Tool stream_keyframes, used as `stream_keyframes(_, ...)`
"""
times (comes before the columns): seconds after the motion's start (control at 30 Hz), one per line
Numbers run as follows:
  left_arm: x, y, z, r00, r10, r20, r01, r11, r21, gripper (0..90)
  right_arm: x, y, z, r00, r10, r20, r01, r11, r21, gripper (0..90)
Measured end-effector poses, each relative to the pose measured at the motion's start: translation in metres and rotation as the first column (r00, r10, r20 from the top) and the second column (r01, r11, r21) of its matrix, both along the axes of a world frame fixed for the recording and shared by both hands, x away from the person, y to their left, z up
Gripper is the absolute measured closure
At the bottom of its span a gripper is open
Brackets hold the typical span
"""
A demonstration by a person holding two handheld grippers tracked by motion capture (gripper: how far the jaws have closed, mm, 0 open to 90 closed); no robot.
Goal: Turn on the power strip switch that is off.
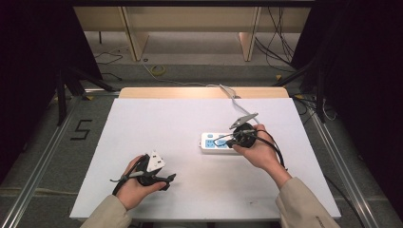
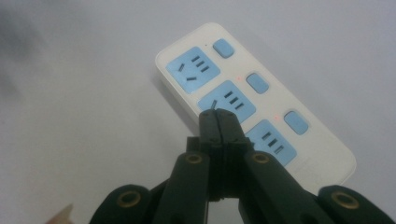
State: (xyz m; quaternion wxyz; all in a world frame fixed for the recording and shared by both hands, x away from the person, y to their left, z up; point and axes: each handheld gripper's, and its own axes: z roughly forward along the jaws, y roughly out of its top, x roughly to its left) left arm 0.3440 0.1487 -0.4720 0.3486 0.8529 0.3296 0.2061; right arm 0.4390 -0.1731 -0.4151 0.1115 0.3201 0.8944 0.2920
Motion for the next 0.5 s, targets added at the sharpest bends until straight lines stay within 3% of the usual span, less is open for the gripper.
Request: stream_keyframes(0.5,-0.0002,-0.0011,0.0002,1.0000,-0.006,0.000,0.006,1.0000,0.004,25.8,0.0077,0.0077,-0.0003,1.0000,-0.006,-0.003,0.006,1.000,-0.002,90.0)
